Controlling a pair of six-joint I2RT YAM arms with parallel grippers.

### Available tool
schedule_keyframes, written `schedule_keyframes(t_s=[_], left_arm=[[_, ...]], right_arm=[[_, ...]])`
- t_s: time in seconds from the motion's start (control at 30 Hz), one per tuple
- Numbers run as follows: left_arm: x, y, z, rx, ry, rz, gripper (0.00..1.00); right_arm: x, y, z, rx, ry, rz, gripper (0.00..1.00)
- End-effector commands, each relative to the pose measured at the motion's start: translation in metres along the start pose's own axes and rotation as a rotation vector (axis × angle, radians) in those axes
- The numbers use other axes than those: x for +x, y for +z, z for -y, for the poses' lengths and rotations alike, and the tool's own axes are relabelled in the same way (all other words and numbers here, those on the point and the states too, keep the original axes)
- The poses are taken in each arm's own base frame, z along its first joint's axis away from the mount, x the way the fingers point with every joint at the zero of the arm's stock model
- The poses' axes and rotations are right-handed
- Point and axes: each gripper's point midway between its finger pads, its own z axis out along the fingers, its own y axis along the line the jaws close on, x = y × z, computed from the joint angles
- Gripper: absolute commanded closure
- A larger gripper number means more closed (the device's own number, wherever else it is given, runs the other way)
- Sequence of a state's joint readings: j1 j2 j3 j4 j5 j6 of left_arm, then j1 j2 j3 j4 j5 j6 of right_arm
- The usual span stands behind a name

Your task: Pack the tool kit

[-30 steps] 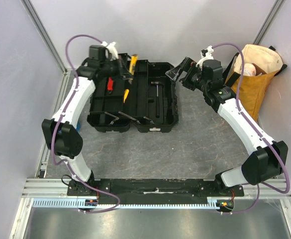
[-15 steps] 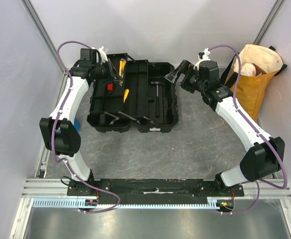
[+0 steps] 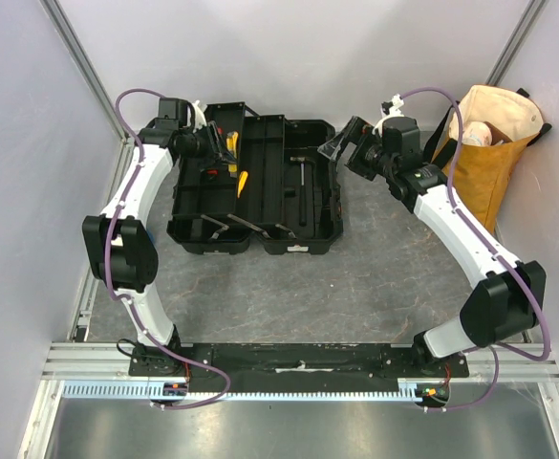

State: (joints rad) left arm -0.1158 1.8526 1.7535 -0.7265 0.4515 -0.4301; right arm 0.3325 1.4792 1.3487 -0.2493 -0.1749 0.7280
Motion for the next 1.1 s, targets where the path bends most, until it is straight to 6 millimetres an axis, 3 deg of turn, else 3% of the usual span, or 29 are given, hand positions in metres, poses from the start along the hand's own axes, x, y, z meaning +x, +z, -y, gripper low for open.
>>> schedule_keyframes(t_s=[0.0,0.17,0.37,0.47,0.57,0.6,0.7,0.8,0.93,1.07], left_arm=[[-0.012,-0.009,0.010,0.010,0.002,0.035,0.54],[-0.023,-0.028,0.018,0.007,0.014,0.079,0.49],[-0.052,-0.071,0.037,0.025,0.066,0.203,0.43],[-0.071,-0.093,0.034,0.002,0.085,0.278,0.41],[-0.086,-0.109,0.013,-0.055,0.070,0.333,0.39],[-0.095,-0.118,-0.007,-0.087,0.036,0.357,0.38],[-0.106,-0.129,-0.043,-0.130,-0.032,0.383,0.36],[-0.112,-0.122,-0.079,-0.136,-0.084,0.374,0.36],[-0.111,-0.098,-0.124,-0.180,-0.122,0.319,0.36],[-0.100,-0.074,-0.149,-0.174,-0.103,0.240,0.37]], right_arm=[[-0.002,0.006,0.006,0.012,-0.007,0.006,0.02],[-0.003,0.007,0.011,0.022,0.002,0.004,0.02],[-0.002,0.008,0.031,0.061,0.026,-0.008,0.02],[0.003,0.010,0.044,0.082,0.019,-0.027,0.02],[0.017,0.016,0.056,0.098,0.008,-0.076,0.02],[0.021,0.016,0.059,0.101,0.007,-0.090,0.02],[0.034,0.020,0.071,0.122,0.002,-0.125,0.02],[0.041,0.022,0.076,0.122,-0.019,-0.146,0.02],[0.047,0.027,0.085,0.130,-0.037,-0.164,0.02],[0.052,0.031,0.094,0.143,-0.030,-0.183,0.02]])
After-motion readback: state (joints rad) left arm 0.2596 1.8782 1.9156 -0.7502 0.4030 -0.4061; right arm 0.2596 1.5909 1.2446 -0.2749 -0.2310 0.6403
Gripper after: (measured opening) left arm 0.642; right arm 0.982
